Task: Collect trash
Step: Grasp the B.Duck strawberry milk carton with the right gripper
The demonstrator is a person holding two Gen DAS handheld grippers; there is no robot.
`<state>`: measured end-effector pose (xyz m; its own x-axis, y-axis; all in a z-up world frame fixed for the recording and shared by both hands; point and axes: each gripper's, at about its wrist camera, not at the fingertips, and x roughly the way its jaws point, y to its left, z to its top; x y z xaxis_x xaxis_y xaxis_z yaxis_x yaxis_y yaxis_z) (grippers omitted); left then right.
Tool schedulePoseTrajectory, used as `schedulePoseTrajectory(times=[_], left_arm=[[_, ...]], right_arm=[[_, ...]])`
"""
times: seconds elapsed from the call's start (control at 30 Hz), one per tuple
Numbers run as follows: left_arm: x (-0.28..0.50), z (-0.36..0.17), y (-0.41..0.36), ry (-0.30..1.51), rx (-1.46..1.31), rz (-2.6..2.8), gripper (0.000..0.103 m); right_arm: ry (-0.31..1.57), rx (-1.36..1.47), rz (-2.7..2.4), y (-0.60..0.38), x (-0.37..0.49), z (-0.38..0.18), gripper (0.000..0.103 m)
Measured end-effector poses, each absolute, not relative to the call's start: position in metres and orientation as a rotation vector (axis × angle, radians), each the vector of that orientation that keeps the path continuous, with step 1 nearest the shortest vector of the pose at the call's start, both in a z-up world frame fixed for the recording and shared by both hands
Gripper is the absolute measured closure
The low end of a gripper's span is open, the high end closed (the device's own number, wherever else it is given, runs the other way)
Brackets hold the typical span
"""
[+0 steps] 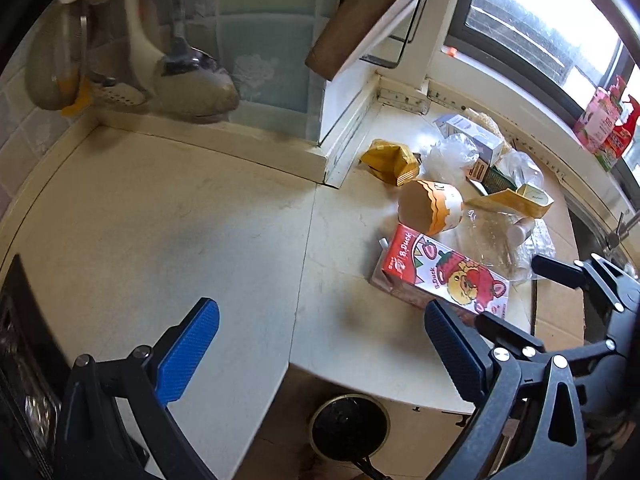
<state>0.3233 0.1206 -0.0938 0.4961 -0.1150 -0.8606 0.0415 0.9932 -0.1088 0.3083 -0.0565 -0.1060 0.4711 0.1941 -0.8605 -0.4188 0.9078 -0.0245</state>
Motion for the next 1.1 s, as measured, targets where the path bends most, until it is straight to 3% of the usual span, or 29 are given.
schedulePoseTrajectory(times=[0.37,0.53,0.8,1.1], left_arm=[[0.355,-0.113,0.131,1.084,-0.043,-0.223,0.010],[0.355,-0.111,0.126,1.076,-0.048,-0.268,0.010],[0.359,-0.103,0.106,1.056,-0.065,-0.352,0.010],[0.378,-0.110,0.066,1.004,-0.076,-0.345,0.010]], right_arm=[[1.129,-0.334,0.467,-0.038,0.344,-0.153,0.029],[1.121,-0.316,0.489,-0.031,0.341,-0.150,0.047],[1.083,-0.105,0.510,-0.073,0.312,-0.117,0.049],[0.906,0.179,0.238,-0.157,0.280,-0.074,0.049]])
